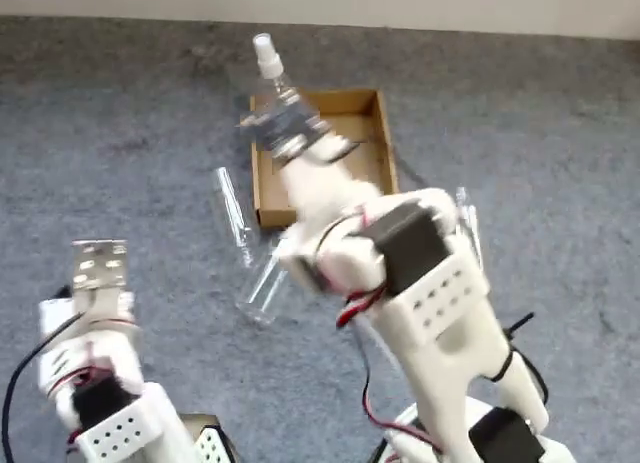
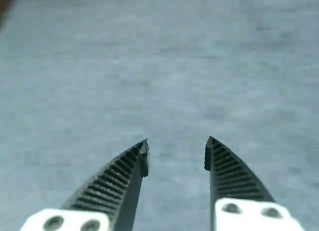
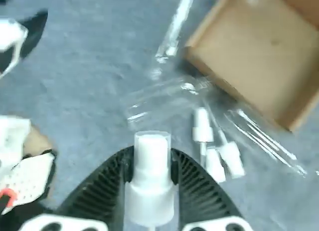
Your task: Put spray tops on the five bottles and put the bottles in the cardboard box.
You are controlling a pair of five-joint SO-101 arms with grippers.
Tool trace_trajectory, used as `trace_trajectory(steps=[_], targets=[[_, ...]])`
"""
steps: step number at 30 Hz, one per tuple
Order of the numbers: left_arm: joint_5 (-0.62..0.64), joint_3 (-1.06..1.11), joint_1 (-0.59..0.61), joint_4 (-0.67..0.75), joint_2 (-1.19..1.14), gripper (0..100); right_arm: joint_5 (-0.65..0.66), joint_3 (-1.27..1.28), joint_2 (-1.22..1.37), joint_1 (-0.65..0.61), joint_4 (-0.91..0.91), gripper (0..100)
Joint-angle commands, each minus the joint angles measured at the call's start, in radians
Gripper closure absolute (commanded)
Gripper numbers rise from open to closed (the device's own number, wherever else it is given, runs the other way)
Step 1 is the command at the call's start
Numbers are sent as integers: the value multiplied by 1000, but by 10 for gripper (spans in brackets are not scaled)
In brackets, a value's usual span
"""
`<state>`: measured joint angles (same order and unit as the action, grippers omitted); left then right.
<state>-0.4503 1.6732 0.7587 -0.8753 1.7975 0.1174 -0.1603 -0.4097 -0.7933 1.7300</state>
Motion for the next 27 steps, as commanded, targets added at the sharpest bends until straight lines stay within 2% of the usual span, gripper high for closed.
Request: trace_trajectory(steps=[1,5,10,14,19,24,27], targets=[[-103,-62,162,94,-19,829,-11,35,-30,-120,-94,992],[-146,-157,166,54,-22,829,-11,94,58,-182,-163,993],[-146,-344,168,-140,-22,829,-12,96,219,-185,-404,993],[-147,-483,188,-201,-88,831,-12,96,340,-186,-545,993],[-149,-769,272,-204,-483,832,-14,96,456,-199,-690,993],[-146,-1095,346,-209,-964,829,-14,96,541,-236,-728,994],[-146,-1221,367,-209,-1167,829,-15,96,572,-237,-769,994]])
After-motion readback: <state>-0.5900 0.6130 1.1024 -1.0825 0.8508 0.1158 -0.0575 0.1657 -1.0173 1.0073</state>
